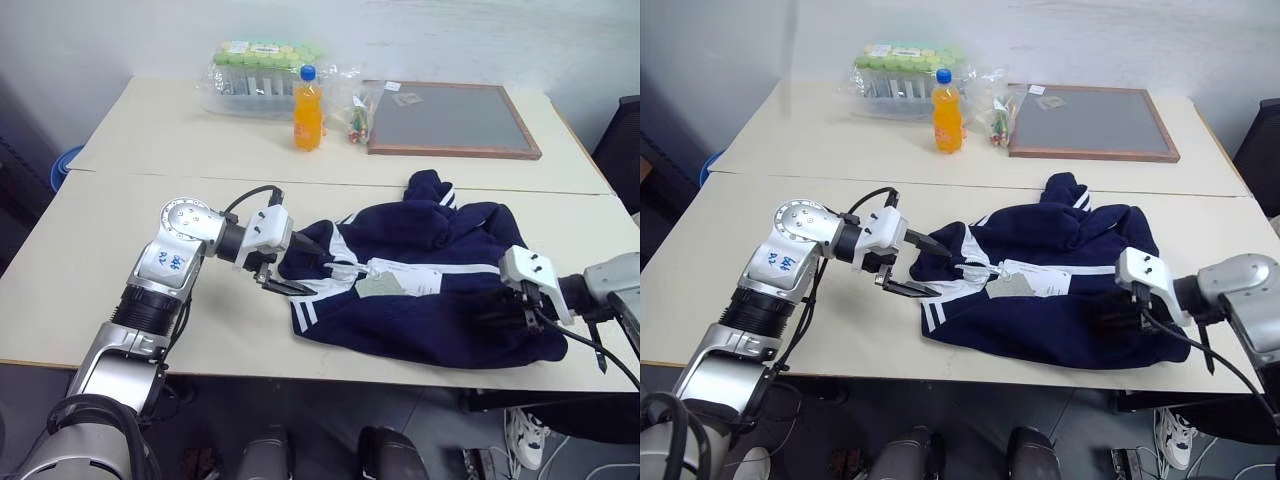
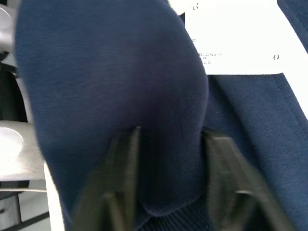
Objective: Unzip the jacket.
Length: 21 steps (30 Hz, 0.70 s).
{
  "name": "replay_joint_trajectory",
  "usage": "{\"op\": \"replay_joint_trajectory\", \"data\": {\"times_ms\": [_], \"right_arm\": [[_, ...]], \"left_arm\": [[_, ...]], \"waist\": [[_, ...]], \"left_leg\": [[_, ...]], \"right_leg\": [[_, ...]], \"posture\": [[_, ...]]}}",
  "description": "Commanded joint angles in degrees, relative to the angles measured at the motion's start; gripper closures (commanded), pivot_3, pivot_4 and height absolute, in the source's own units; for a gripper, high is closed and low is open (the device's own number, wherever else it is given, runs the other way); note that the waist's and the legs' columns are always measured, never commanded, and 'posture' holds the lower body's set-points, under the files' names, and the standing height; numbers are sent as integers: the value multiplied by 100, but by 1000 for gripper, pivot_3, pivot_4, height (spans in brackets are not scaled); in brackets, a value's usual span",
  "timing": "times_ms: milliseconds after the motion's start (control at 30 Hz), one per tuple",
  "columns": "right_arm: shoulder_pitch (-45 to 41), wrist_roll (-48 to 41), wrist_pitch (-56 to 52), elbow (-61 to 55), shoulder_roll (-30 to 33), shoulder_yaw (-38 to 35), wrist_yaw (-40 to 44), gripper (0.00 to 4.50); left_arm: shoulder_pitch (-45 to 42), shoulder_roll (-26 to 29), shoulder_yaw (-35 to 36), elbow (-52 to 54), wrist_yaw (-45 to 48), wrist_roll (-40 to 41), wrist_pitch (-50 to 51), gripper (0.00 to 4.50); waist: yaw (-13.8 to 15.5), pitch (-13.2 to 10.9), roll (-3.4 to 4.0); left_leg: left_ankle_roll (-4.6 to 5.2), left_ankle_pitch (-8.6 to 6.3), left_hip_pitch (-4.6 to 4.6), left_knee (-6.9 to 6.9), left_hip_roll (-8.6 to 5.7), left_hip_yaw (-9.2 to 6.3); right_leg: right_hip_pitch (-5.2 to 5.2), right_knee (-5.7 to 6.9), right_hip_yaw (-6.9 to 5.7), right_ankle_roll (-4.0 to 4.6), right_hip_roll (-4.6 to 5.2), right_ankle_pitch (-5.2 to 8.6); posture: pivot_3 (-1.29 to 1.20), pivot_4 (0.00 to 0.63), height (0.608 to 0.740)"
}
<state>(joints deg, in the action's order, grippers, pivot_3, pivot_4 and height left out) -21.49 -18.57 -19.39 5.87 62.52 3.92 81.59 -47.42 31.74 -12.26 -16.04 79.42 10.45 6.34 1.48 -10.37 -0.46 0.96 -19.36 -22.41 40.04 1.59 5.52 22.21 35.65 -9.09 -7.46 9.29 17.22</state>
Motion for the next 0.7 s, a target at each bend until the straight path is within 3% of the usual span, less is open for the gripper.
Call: {"op": "replay_joint_trajectory", "data": {"times_ms": [33, 100, 233, 367, 533, 567, 700], "right_arm": [[386, -331, -44, -485, 267, -620, 159, 3911], [848, -622, -246, -942, 407, -1093, 238, 4481], [2200, -842, -385, -1990, 410, -2004, 207, 4481], [3534, -912, -557, -3237, -86, -2721, -267, 4481], [3927, -659, -598, -3685, -472, -2768, -1018, 4481], [3892, -697, -690, -3705, -495, -2769, -1122, 3933], [3796, -809, -802, -3710, -422, -2791, -1213, 2702]], "left_arm": [[-14, 33, 90, 241, -48, 70, -35, 760], [-22, 36, 84, 209, -43, 54, -87, 760], [-30, 10, 65, 129, -46, 34, -167, 760], [-44, -33, 25, 43, -39, 6, -293, 760], [-121, -89, -2, -107, -27, -25, -403, 760], [-145, -102, -4, -148, -26, -35, -429, 760], [-212, -139, 7, -283, -15, -73, -512, 760]], "waist": [[0, 0, 0], [8, 0, 1], [20, 0, 0], [22, 0, 0], [-5, 0, 0], [-7, 0, 0], [1, 0, 0]], "left_leg": [[0, 0, 0, 0, 0, 0], [0, 0, -1, -2, 0, 0], [0, 0, -1, -2, 0, -3], [-1, -1, 4, -3, 1, -8], [-2, -2, 12, 1, 0, -8], [-2, -2, 15, 0, 2, -9], [-2, -2, 16, -1, 1, -10]], "right_leg": [[0, 0, 0, 0, 0, 0], [1, 0, 0, 0, 0, 0], [-3, -3, -2, 0, 0, 0], [-9, -2, -4, 0, 0, 0], [-15, -3, 4, -3, 0, -1], [-15, -2, 5, -2, 0, -1], [-14, -2, 5, -2, -1, -1]], "posture": [[0, 150, 740], [0, 150, 740], [0, 150, 740], [0, 150, 740], [0, 150, 740], [0, 150, 740], [0, 150, 740]]}}
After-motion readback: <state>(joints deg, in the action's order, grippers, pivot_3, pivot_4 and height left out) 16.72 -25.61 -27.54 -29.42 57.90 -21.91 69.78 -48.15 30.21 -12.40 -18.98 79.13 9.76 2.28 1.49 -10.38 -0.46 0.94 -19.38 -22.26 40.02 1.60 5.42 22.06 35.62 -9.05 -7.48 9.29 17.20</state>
